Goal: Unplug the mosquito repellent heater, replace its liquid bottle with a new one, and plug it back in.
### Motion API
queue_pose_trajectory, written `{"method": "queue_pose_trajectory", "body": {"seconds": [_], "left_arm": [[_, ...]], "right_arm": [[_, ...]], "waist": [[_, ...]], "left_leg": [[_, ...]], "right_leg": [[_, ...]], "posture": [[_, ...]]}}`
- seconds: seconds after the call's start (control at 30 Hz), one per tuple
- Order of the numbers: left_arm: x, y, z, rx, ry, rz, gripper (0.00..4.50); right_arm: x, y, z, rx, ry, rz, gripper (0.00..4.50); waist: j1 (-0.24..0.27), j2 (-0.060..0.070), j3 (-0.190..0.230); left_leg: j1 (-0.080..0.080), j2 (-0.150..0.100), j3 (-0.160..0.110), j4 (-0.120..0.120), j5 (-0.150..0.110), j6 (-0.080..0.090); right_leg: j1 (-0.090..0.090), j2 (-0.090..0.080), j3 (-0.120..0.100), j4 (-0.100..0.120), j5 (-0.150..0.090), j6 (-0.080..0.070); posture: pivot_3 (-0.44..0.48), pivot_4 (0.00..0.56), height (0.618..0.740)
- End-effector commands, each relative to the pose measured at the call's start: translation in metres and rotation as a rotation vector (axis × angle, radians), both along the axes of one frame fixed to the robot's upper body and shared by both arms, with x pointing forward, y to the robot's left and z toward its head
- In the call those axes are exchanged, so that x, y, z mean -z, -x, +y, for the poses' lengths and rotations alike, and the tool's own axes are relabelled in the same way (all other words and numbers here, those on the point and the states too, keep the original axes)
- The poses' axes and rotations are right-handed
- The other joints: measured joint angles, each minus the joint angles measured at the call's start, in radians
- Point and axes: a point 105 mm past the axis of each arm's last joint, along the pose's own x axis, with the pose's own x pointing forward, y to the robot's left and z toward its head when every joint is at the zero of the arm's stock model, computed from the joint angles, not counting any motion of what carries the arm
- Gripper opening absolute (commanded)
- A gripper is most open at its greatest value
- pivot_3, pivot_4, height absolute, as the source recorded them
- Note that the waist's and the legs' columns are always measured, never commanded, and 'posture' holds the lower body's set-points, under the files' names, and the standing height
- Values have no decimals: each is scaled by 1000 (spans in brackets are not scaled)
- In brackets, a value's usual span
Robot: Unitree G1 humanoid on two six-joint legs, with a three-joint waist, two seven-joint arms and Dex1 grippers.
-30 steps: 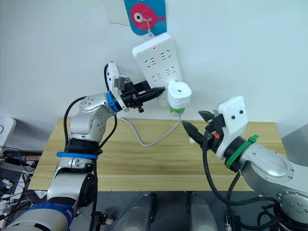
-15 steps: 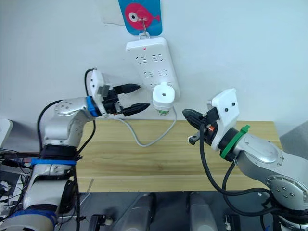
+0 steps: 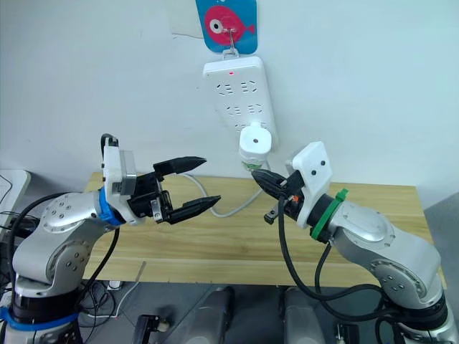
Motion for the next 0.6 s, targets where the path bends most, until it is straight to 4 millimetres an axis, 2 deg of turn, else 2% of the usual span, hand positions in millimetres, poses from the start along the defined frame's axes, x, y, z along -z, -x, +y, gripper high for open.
{"method": "queue_pose_trajectory", "body": {"seconds": [0.03, 0.27, 0.6], "left_arm": [[-10, 7, -1, -1, 15, -67, 4464], [-16, 5, -2, -10, 36, -80, 4464], [-16, 4, -2, -3, 20, -96, 4464]], "right_arm": [[-7, -2, 4, 6, -10, -55, 0], [-1, -15, 4, 62, -17, -54, 0], [-7, -21, 6, 81, -39, -78, 0]], "waist": [[6, 0, 0], [12, 0, 0], [13, 0, 0]], "left_leg": [[0, 0, 0, 0, 0, 0], [0, 0, 0, 0, 0, 0], [1, 0, 0, 0, 0, 0]], "right_leg": [[0, 0, 0, 0, 0, 0], [0, 1, 0, 0, 0, 0], [0, 1, 0, 0, 0, 0]], "posture": [[282, 290, 740], [277, 288, 740], [279, 283, 740]]}}
